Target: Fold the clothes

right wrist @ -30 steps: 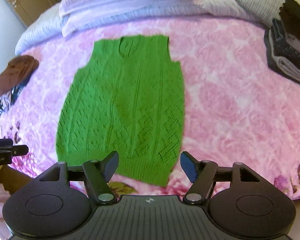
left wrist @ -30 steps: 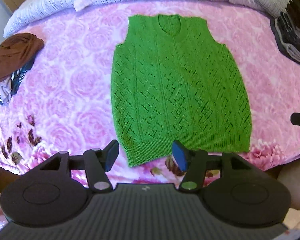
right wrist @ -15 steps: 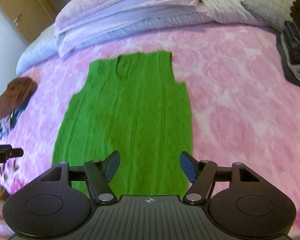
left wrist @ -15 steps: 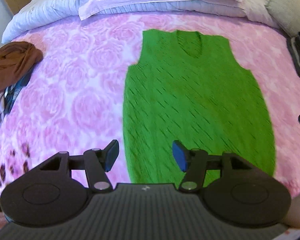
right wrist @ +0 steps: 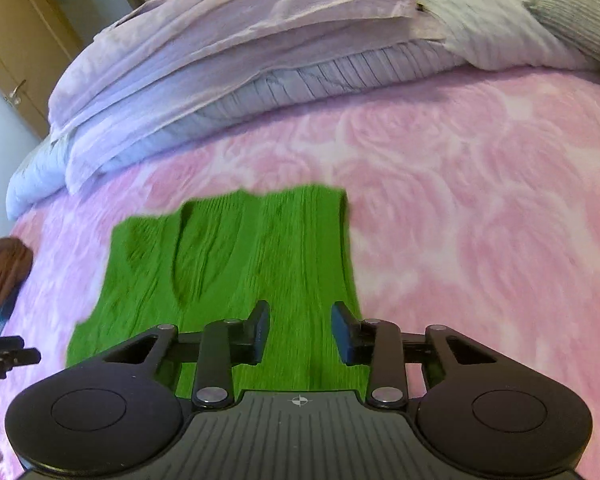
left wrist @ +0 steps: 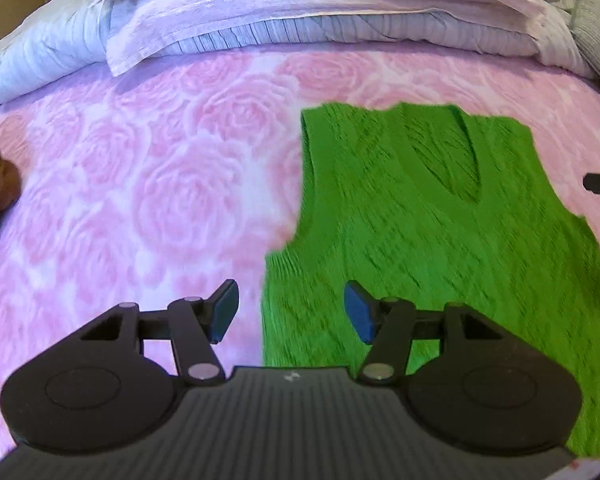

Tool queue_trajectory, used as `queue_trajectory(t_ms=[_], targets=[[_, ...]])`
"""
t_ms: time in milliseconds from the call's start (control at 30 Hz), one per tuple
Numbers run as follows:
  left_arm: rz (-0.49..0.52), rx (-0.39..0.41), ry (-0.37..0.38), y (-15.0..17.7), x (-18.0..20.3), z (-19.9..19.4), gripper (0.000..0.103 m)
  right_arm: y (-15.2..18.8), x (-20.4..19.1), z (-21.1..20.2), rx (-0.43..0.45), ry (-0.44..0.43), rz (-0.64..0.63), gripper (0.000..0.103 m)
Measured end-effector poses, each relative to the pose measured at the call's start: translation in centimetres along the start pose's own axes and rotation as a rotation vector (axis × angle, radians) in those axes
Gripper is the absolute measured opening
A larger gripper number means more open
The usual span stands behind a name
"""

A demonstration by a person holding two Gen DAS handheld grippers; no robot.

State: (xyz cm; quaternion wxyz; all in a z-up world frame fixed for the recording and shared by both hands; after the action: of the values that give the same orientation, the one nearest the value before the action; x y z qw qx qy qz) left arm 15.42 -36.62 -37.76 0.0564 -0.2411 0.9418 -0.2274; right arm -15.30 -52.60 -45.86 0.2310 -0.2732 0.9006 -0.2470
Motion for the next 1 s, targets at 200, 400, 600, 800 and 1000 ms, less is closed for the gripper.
queue_trajectory(t_ms=[200,400,600,800,1000], targets=[[-0.037,-0.012,0.017,-2.7,-1.1,3.9,0.054,-3.3,3.0,6.1,0.007,-0.028,0.051,0.032],[-0.059,-0.039,0.023,-3.3,-1.8,6.2,0.054,-4.6,5.1,10.5,-0.03,-0.025,0.069,0.032],[-0.067,-0.058,0.026,-3.3,-2.0,7.6,0.054,-4.9,5.1,11.5,-0.023,-0.111,0.025,0.0],[-0.056,-0.032,0.048,-3.6,-1.7,7.9,0.051,-6.1,4.6,9.4,0.103,0.004,-0.132,0.0],[-0.04,-0.049,0.03,-3.0,-1.1,8.5,0.048,-4.6,5.2,11.9,-0.003,0.155,-0.137,0.008]])
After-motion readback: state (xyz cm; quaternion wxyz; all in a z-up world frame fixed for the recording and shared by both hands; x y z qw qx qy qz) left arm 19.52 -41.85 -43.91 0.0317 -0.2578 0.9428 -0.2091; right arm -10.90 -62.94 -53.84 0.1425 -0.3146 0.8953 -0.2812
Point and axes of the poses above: each gripper's, at about its wrist camera, not at the fingertips, and z roughly the way its jaws point, x to its right, y to its underside, the point moved 3 cm from there along z, roughly the way its jaws point, and after that the axes turned 6 degrees about -z, right-handed, at the moved point
